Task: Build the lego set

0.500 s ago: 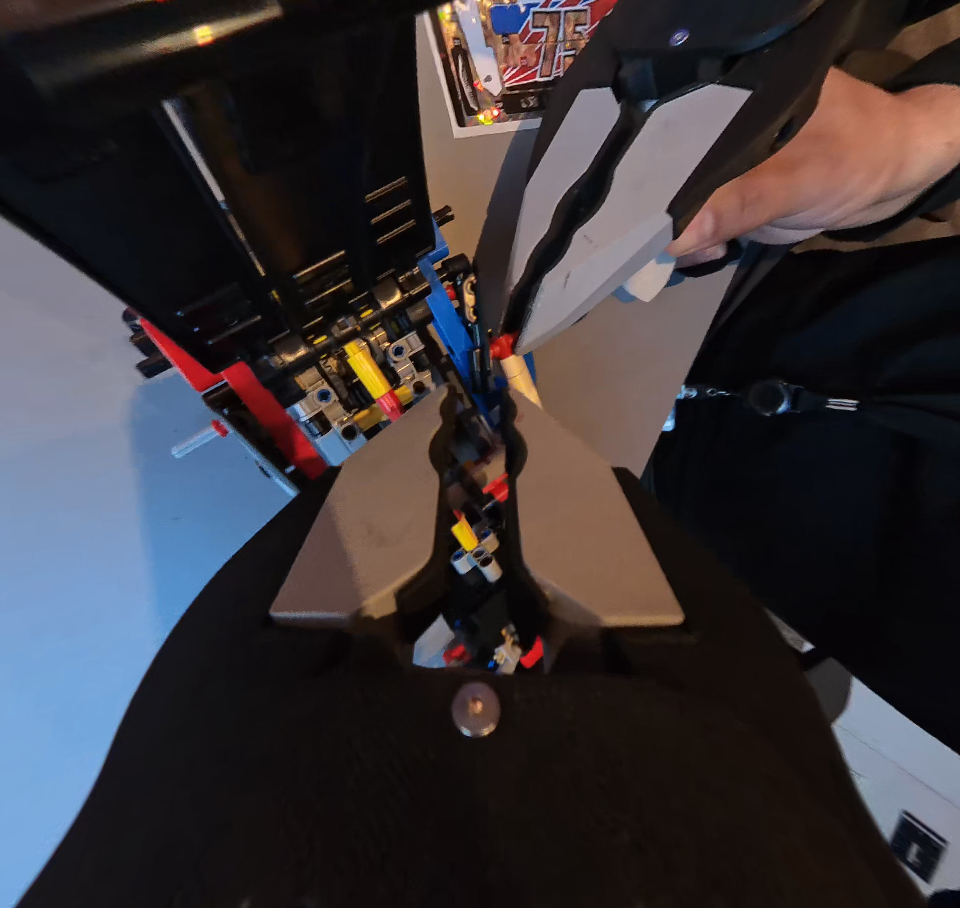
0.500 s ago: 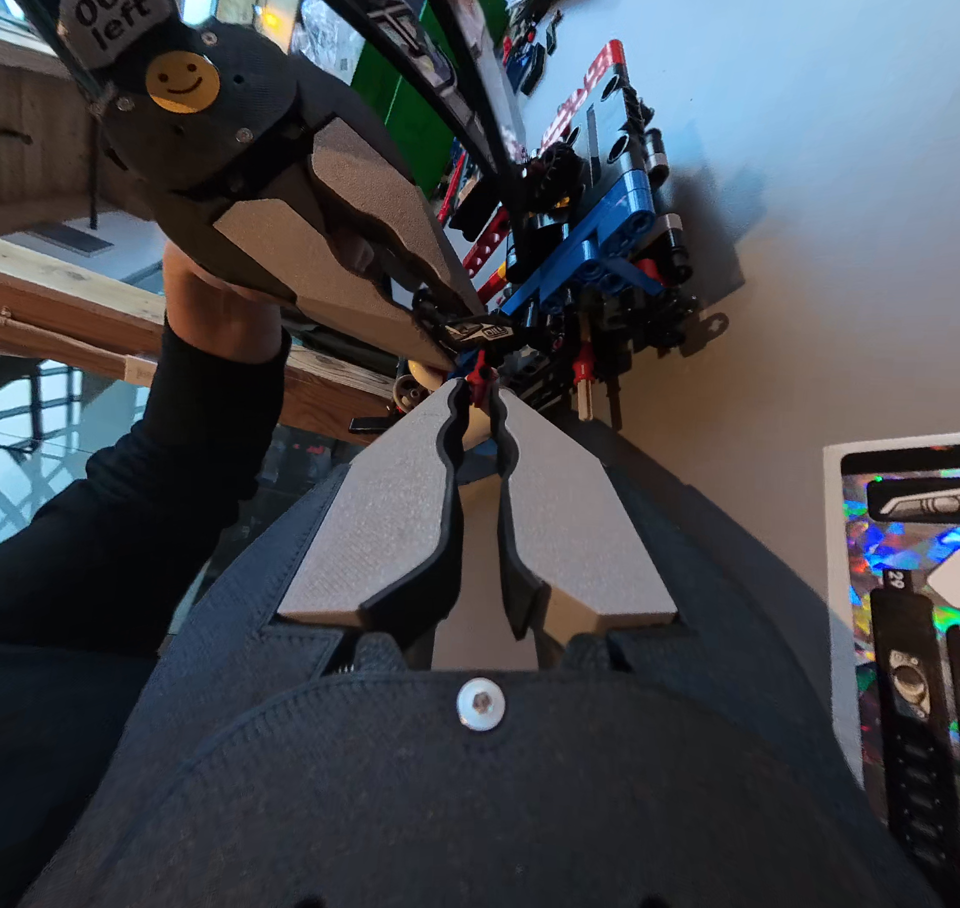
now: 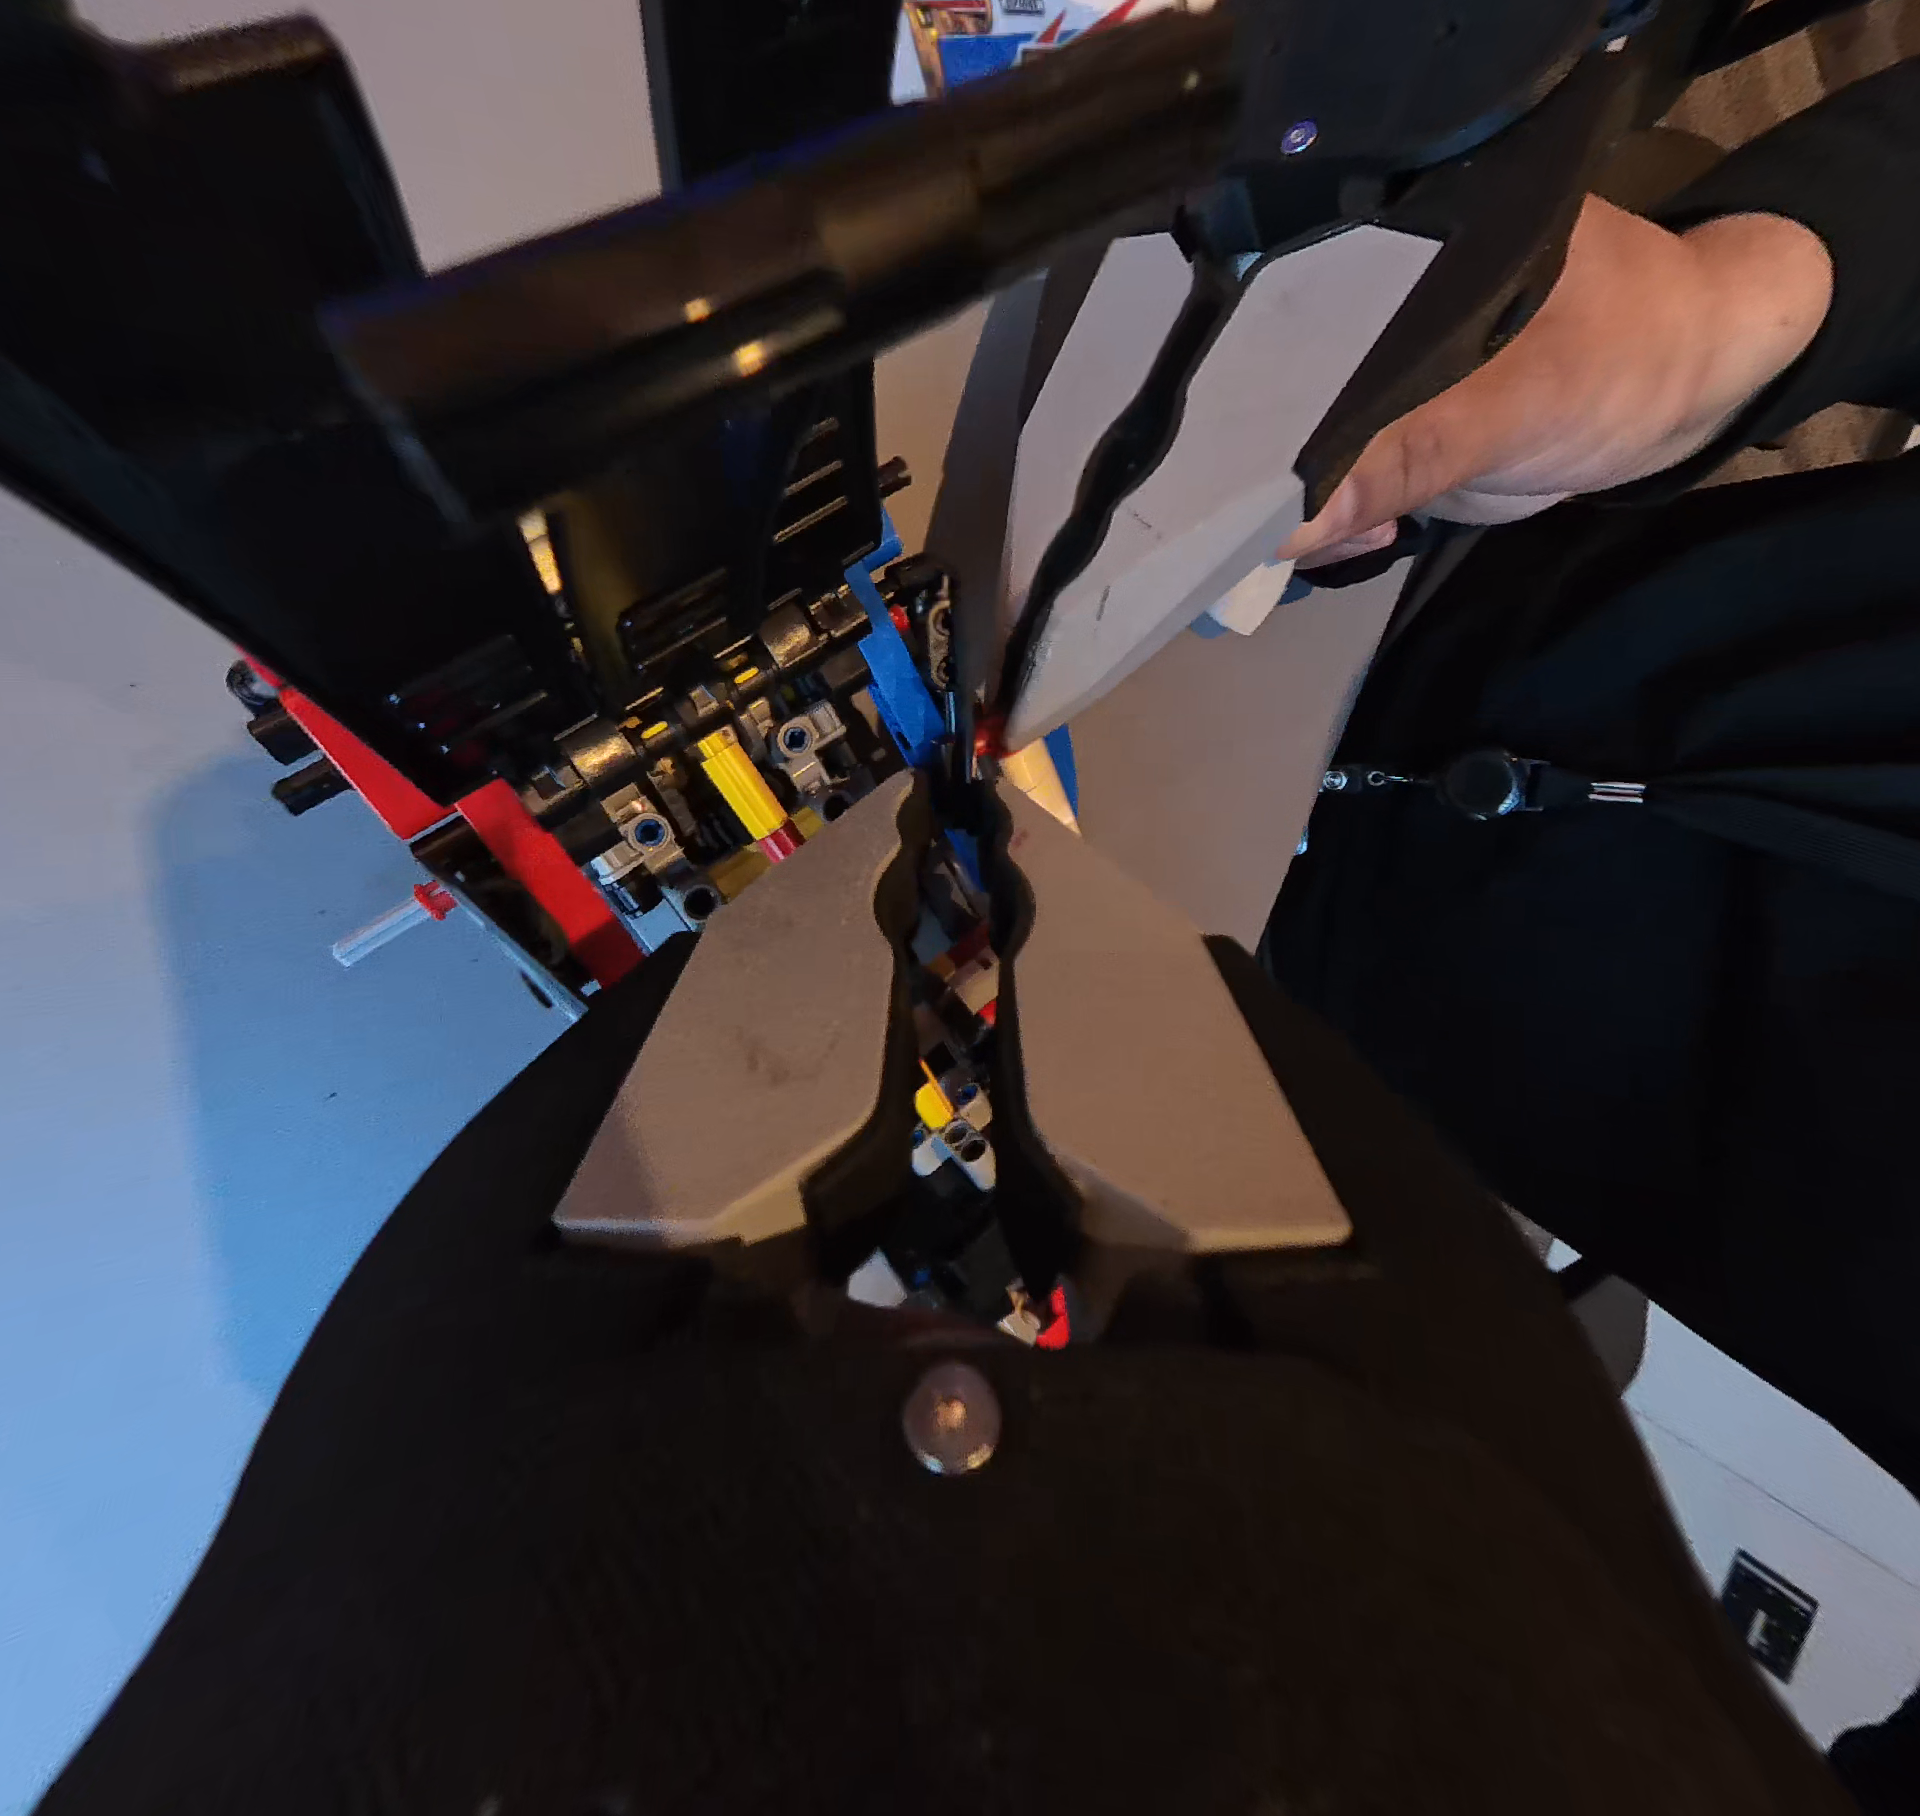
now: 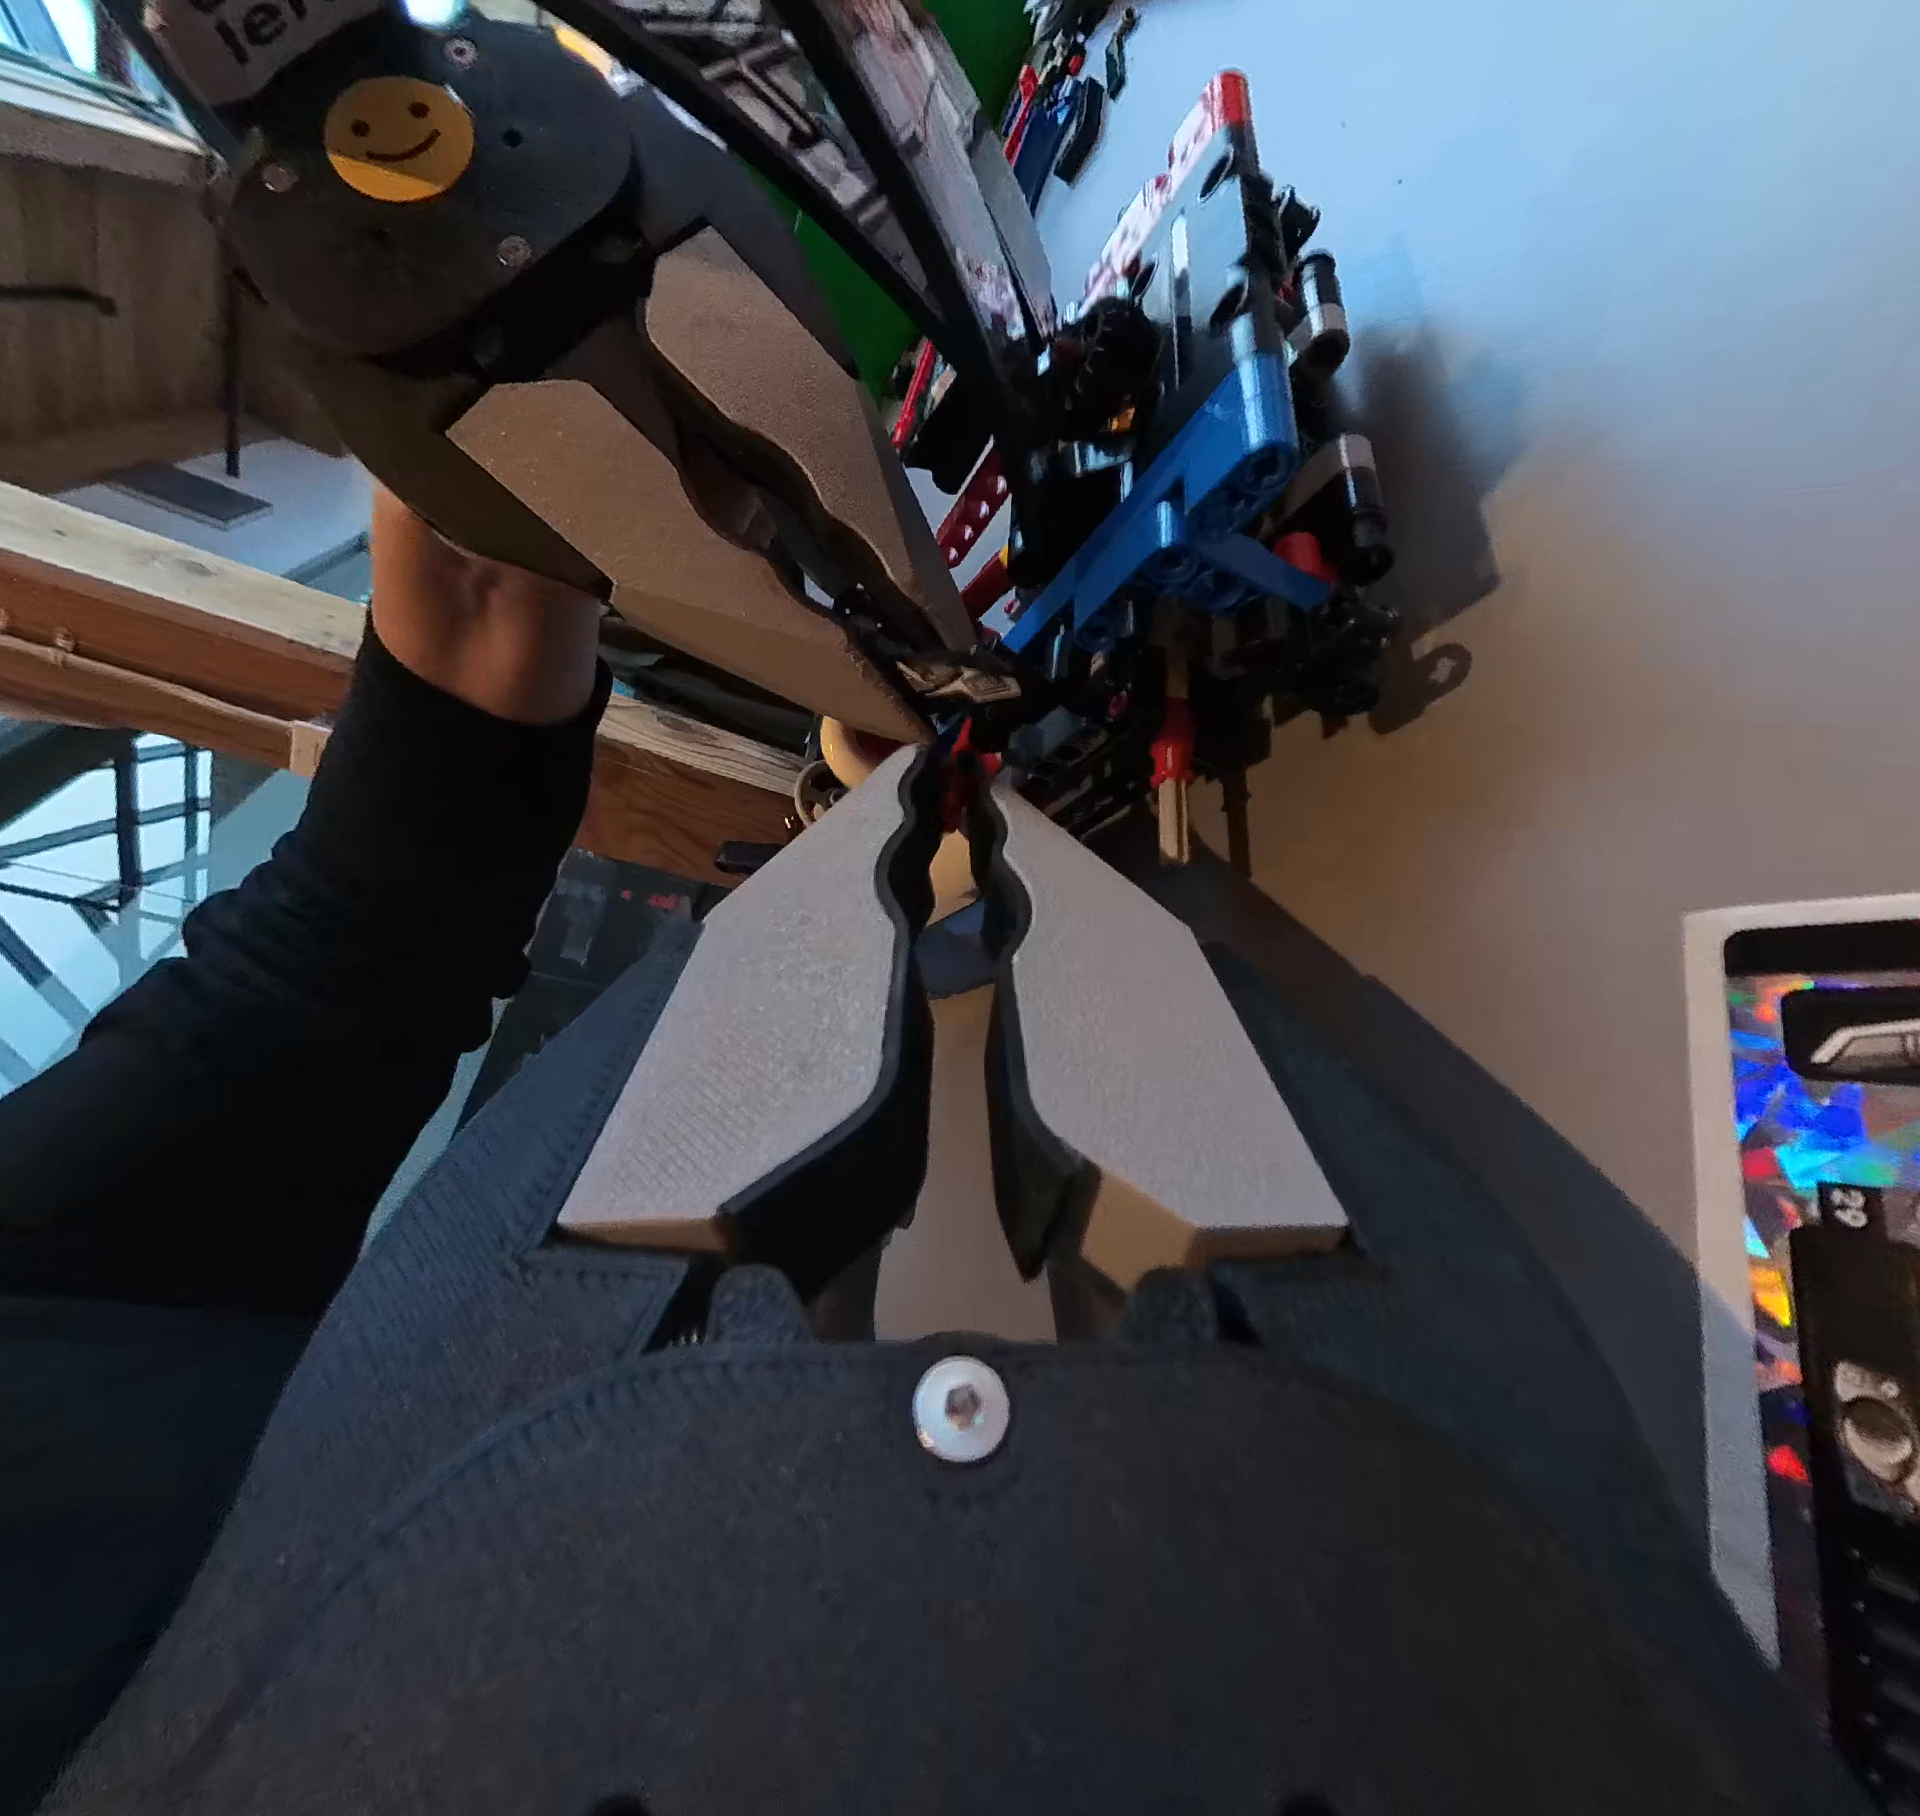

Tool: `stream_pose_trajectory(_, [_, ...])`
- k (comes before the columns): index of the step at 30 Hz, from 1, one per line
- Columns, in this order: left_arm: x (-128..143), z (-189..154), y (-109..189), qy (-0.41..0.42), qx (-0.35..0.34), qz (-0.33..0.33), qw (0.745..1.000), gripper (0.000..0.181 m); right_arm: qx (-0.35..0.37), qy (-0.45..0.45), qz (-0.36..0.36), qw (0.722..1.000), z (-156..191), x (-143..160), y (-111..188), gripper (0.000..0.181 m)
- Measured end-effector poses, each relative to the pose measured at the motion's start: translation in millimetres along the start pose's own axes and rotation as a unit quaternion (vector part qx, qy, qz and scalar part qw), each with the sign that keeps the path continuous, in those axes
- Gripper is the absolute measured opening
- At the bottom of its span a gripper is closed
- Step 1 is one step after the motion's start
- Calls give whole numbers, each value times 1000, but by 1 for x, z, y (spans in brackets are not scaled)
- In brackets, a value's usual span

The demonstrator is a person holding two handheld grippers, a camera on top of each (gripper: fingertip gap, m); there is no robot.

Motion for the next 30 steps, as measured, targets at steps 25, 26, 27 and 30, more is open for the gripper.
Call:
stream_pose_trajectory(25, [6,-3,1,26,-3,3,1000,11,182,646,25,741,23,10,16,14])
stream_pose_trajectory(26, [6,-2,2,26,-9,3,1000,13,182,648,24,739,21,12,15,13])
stream_pose_trajectory(27, [6,-1,4,27,-16,3,1000,17,185,653,18,735,21,12,15,11])
stream_pose_trajectory(30, [7,-2,5,29,-21,4,999,18,178,666,3,724,25,10,17,5])
Point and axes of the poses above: each gripper's, where its closed fingertips meet, y back along the fingers, x out of its underside, z = x × y across the jaws, the point moved 6 cm from there along y, back along the fingers, and after that the axes turned 7 degrees about x, right-handed, at the moved point
